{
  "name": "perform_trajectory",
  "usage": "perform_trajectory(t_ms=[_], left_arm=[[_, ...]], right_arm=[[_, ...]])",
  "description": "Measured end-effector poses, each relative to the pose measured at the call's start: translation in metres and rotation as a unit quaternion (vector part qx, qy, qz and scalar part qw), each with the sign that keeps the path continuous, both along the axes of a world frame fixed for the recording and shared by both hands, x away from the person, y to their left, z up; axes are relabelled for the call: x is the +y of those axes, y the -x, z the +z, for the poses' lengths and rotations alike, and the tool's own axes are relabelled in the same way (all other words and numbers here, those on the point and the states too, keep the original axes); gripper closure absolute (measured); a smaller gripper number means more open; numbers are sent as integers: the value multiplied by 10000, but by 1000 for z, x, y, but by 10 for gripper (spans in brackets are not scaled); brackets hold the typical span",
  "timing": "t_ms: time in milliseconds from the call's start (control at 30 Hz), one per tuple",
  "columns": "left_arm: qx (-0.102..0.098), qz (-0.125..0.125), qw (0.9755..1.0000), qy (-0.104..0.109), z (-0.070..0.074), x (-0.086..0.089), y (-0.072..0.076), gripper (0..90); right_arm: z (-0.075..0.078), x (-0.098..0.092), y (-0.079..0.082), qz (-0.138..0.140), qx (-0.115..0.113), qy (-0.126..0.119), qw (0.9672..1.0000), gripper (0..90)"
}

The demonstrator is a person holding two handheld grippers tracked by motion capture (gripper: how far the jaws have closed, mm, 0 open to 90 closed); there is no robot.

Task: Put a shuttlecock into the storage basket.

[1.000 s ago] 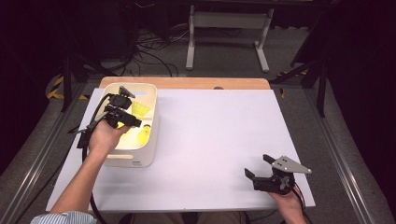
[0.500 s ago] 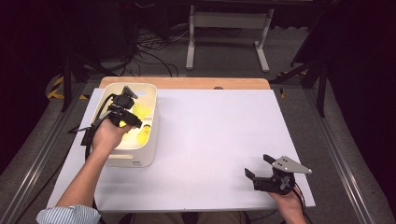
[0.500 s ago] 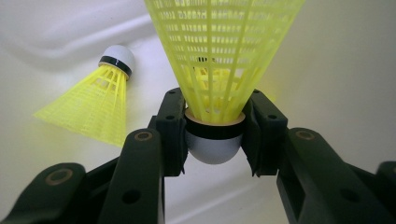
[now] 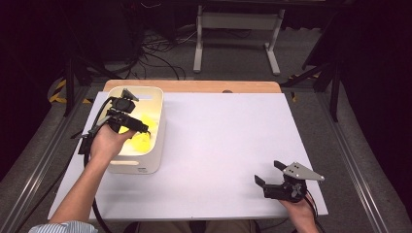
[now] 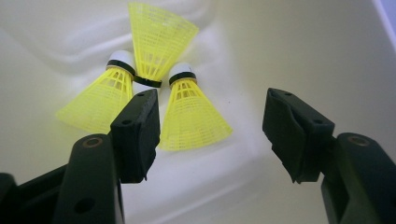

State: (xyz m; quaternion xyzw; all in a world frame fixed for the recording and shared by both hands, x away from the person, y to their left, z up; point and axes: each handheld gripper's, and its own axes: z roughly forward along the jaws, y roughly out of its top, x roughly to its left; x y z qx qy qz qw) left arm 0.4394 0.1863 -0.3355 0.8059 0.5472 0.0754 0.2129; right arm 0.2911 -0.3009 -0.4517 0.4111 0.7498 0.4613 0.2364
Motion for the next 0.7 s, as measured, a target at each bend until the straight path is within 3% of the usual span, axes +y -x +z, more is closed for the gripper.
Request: perform_trajectory(t_ms=[700], left_arm=[[-305,2,9995,-82,17,11,19,352]], right_arm=[[0,1,0,53,-10,-39,10000,82]])
